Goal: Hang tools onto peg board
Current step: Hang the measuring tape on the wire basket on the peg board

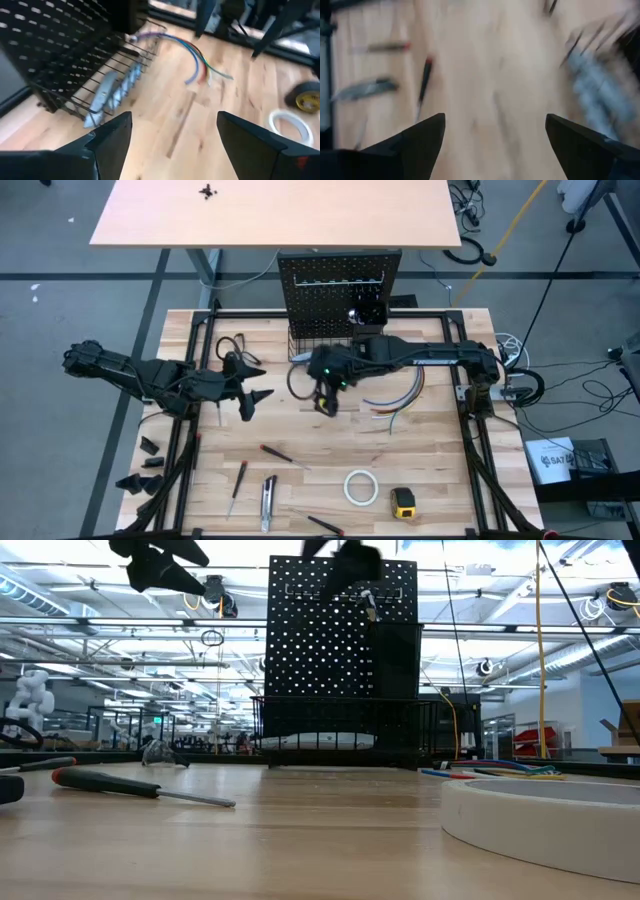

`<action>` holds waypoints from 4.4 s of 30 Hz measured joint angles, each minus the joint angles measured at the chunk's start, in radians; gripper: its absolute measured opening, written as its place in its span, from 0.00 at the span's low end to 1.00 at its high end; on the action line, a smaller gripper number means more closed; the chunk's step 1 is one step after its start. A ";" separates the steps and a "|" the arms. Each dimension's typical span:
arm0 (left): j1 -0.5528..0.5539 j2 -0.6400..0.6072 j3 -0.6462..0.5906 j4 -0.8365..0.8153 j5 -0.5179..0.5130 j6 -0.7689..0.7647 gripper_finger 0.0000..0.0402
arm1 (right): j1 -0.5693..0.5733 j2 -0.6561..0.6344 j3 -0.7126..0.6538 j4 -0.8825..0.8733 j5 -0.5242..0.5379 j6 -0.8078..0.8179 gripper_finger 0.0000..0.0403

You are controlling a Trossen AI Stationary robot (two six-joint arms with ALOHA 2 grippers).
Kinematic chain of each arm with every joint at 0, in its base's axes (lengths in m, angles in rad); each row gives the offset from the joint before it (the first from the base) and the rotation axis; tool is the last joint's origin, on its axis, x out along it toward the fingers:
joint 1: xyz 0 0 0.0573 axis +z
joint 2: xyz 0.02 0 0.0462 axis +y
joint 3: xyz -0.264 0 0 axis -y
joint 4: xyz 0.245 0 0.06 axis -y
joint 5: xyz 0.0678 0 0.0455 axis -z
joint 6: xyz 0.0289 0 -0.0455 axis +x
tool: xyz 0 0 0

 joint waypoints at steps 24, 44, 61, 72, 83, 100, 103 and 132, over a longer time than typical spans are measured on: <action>0.055 0.030 -0.176 0.391 0.461 0.155 0.73 | 0.548 -0.006 -0.390 0.143 0.003 0.868 0.84; 0.007 0.031 -0.176 0.358 0.517 0.068 0.73 | 0.627 -0.007 -0.295 -0.215 -0.059 1.569 0.84; -0.019 0.031 -0.176 0.421 0.457 0.158 0.73 | 0.774 0.001 -0.330 -0.157 -0.112 1.840 0.84; -0.019 0.031 -0.176 0.426 0.458 0.166 0.73 | 0.763 0.001 -0.482 -0.020 -0.056 1.821 0.84; -0.016 0.031 -0.176 0.422 0.459 0.181 0.73 | 0.764 -0.004 -0.586 0.113 -0.117 1.861 0.84; 0.017 0.031 -0.176 0.399 0.453 0.201 0.73 | 0.732 0.002 -0.614 0.143 -0.114 1.872 0.63; 0.024 0.031 -0.175 0.386 0.453 0.200 0.73 | 0.725 0.002 -0.610 0.135 -0.117 1.844 0.63; 0.256 0.162 -0.166 0.879 0.899 -0.019 0.73 | 0.262 -0.143 -0.297 0.227 0.234 0.351 0.63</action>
